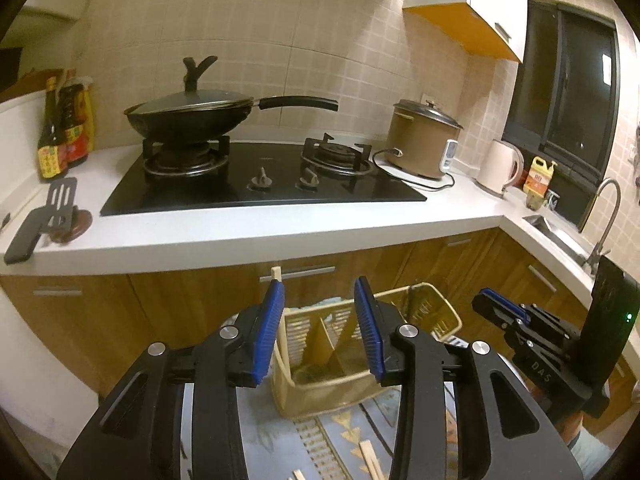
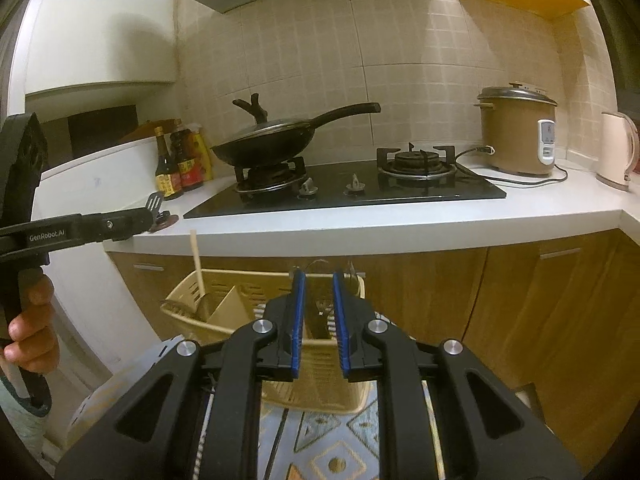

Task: Organize utensils
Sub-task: 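Close the left tool on a wooden chopstick while the right tool closes on a black plastic spoon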

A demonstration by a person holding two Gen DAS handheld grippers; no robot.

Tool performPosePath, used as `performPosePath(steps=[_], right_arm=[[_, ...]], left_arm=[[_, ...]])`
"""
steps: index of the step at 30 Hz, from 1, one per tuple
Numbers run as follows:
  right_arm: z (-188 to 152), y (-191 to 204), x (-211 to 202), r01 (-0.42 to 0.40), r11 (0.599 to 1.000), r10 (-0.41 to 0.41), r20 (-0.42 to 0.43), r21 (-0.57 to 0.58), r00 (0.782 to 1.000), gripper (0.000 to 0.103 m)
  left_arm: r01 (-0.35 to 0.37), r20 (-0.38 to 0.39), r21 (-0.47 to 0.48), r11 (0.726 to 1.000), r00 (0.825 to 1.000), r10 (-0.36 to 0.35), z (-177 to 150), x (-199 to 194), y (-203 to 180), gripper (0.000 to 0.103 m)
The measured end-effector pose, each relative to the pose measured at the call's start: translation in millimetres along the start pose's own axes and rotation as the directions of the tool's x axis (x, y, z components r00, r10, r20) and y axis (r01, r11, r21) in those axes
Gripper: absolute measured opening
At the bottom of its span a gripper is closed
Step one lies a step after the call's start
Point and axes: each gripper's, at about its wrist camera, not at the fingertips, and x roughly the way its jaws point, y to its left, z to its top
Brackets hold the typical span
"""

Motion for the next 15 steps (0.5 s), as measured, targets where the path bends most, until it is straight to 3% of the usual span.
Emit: performPosePath(steps=[6, 8, 11, 15], right_arm=[[-1, 8, -34, 0.008, 1.000, -0.008, -0.018, 0.009, 1.000, 0.033], [-4, 11, -43, 0.029, 1.000, -0.029, -0.039, 0.007, 0.999, 0.058], [-20, 17, -60, 0.065, 0.998, -0.065, -0.086, -0.014, 0.994, 0.060], [-55, 17, -69, 0.104, 0.994, -0.097, -0.215, 0.019, 0.972, 0.060]], left_arm=[[0.014, 0.000, -0.011, 1.000, 1.000, -0.014, -9, -28, -1, 0.036], [0.020, -0.003, -0.007, 1.000, 1.000, -0.020, -16, -37, -3, 0.038], [0.021, -0.029, -0.003, 1.000, 0.999, -0.021, -34, -47, -3, 0.042], [0.006, -0.104, -0.006, 1.000, 0.995, -0.007, -73, -49, 3, 0.042]])
